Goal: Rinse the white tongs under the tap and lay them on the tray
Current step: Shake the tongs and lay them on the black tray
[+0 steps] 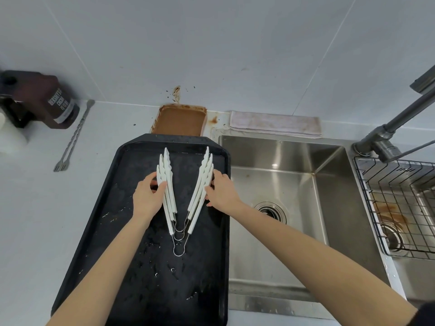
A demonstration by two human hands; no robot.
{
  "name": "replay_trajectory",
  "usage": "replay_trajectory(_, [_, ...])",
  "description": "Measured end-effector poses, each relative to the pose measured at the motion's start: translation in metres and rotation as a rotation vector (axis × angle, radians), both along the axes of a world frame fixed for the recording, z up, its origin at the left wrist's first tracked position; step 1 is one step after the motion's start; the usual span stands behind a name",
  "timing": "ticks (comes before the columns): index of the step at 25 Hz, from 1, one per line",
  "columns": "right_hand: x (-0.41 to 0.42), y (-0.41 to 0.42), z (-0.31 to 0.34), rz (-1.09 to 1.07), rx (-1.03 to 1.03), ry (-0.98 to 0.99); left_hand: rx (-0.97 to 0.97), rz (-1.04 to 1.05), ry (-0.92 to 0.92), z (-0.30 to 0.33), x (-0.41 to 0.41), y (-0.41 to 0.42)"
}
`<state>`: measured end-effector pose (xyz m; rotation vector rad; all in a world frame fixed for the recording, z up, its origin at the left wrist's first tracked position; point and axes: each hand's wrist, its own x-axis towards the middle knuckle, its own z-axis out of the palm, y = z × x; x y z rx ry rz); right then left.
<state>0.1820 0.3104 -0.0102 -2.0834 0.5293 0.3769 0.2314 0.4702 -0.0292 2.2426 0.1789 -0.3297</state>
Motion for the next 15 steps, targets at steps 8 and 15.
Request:
replay_trajectory(8, [0.003, -0.006, -0.007, -0.012, 0.009, -0.019, -0.010, -0.027, 0.012, 0.001, 0.004, 0.000])
replay_trajectory(15, [-0.001, -0.011, -0.007, 0.018, 0.010, -0.033, 0.092, -0.135, -0.018, 0.003, -0.001, -0.005])
